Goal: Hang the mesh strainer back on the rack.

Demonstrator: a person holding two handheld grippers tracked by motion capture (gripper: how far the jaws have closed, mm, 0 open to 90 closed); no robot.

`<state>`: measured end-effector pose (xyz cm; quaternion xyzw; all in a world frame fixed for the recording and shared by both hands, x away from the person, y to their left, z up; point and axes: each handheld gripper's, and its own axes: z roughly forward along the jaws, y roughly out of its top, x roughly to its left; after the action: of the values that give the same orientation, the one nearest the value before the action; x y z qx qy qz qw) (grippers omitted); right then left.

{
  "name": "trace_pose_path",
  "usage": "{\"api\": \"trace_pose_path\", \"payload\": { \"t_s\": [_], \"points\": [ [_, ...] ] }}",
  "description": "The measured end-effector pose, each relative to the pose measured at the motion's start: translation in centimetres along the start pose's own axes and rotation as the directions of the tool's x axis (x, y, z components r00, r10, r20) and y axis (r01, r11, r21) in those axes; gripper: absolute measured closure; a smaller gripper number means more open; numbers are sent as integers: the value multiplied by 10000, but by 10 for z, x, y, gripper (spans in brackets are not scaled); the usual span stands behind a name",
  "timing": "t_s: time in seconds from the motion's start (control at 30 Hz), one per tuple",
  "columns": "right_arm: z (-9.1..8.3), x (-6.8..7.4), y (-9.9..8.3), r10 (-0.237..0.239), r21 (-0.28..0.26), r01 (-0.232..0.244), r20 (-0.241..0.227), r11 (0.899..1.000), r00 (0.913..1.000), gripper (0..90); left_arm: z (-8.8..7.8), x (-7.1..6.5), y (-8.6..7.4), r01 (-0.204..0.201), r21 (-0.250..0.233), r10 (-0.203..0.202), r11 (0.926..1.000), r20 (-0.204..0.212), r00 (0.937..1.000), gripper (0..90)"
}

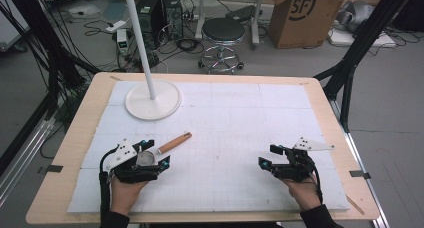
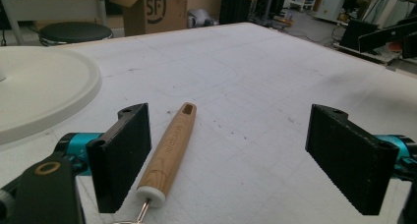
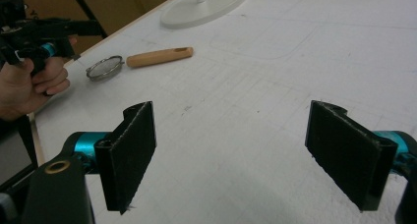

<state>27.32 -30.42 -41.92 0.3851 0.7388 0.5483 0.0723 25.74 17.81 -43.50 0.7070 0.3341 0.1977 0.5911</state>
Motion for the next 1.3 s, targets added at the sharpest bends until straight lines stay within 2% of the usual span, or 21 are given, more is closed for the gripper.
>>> {"api": "trace_pose_path", "payload": {
  "t_s": [0.07,0.1,0.17,0.23,0.3,0.4,0.53,0.63,0.67,0.7,0.73,0.8,0.87,0.9,0.97,1.0,1.03,1.07,1.2,1.3],
  "points": [
    [0,0,0,-27,-57,27,13,10000,10000,179,1,-2,1,-143,67,143,9999,2,9999,176],
    [1,0,0,-62,-61,62,3,10000,10000,178,2,-3,3,-313,153,312,9994,74,9995,174],
    [1,1,-1,-81,-15,81,-7,10000,10000,178,4,-6,7,-675,262,676,9974,-35,9977,172],
    [2,1,-1,-108,-10,108,-39,9999,9999,178,8,-6,10,-744,405,743,9964,49,9972,172],
    [2,1,-1,-101,11,101,-24,9999,9999,177,11,-6,12,-734,592,738,9955,-57,9973,171],
    [2,1,-2,-123,-40,123,-3,9999,9999,178,15,-1,13,-535,1030,538,9932,-1,9985,170],
    [-1,-1,-1,-71,-160,71,-11,9998,10000,177,24,8,13,-402,1979,400,9794,53,9992,182],
    [-1,-1,-2,-50,-146,50,-4,9999,10000,178,29,17,17,-173,2348,168,9719,42,9999,196],
    [0,-2,-2,-32,-128,32,1,9999,10000,178,31,20,20,-194,2516,195,9676,19,9998,200],
    [1,-2,-2,-22,-92,23,16,10000,10000,178,31,22,21,-149,2565,157,9664,-10,9999,206],
    [1,-3,-3,-25,-89,25,35,10000,10000,177,33,26,22,-26,2802,12,9599,52,10000,216],
    [1,-3,-3,18,-75,-18,19,10000,10000,178,35,33,21,4,3360,29,9418,-95,10000,221],
    [1,-3,-3,-2,-92,2,19,10000,10000,177,37,42,19,474,3512,-570,9351,170,9982,222],
    [1,-3,-3,7,-84,-7,27,10000,10000,178,38,43,18,506,3601,-580,9315,97,9983,222],
    [0,-4,-3,-21,-99,22,101,9999,9999,177,41,45,19,260,4017,-311,9154,62,9995,229],
    [0,-5,-2,37,-109,-36,131,9999,9999,177,42,45,19,183,4083,-221,9127,47,9997,235],
    [0,-6,-2,110,-132,-108,145,9999,9998,178,42,46,19,234,4058,-290,9137,77,9996,244],
    [-1,-7,-2,156,-147,-154,136,9998,9998,178,44,47,18,283,4136,-379,9100,150,9992,259],
    [0,-7,-2,176,-165,-174,141,9997,9997,178,47,52,13,321,4723,-405,8808,76,9991,345],
    [1,-8,-2,211,-81,-209,264,9997,9994,178,49,51,11,65,4974,-151,8675,133,9998,377]
  ]
}}
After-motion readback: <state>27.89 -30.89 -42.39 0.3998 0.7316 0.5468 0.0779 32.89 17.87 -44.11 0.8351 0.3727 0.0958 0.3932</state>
